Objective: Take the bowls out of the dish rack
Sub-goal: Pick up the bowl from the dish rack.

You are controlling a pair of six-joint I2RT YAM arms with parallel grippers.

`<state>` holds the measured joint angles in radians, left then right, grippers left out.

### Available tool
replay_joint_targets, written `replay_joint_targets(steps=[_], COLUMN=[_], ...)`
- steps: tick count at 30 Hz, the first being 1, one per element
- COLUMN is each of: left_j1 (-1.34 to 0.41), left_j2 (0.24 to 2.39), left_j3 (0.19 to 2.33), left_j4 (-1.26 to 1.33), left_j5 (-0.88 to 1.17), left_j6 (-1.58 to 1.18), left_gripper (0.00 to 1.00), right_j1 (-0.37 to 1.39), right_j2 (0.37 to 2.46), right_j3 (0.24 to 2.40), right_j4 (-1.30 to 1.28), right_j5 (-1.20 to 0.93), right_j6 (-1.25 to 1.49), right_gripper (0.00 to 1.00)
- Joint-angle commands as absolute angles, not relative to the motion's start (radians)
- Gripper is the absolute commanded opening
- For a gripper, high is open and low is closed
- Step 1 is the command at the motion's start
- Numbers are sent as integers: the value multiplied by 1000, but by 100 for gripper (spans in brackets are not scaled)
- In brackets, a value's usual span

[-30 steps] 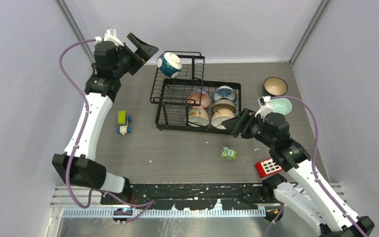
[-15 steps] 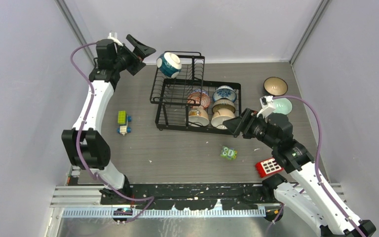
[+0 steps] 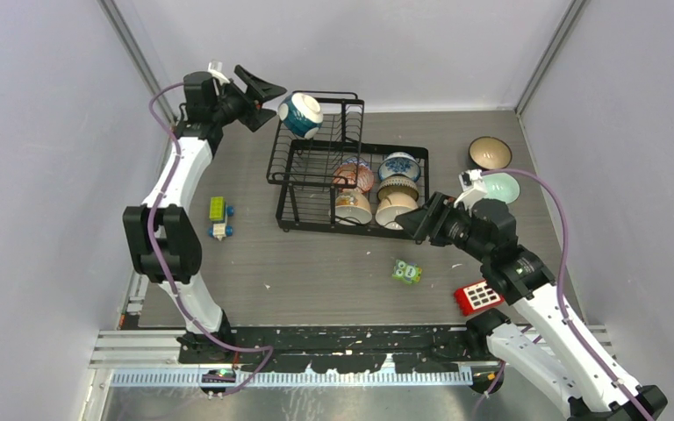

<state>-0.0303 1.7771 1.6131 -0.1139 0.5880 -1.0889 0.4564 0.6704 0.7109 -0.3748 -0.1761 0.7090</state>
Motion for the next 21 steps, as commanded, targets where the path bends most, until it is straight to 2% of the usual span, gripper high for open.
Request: replay_joint_targets(steps=[1, 11, 17, 21], left_j1=[-28, -13, -5, -5], left_j2=[1790, 1822, 1833, 1838], left_j3=[1608, 1515, 1486, 1475], left_j4=[-5, 194, 299, 348], left_j5=[662, 720, 756, 767], left_j6=[-1140, -1265, -1334, -1368], left_gripper=[80, 68, 57, 55], right_j1=[460, 460, 459, 460], right_j2=[677, 689, 693, 694], right_j3=[732, 738, 740, 740], right_j4=[-347, -341, -344, -344], right_j5=[-164, -158, -154, -153], right_j6=[687, 688, 683, 684], right_gripper=[73, 73, 73, 73])
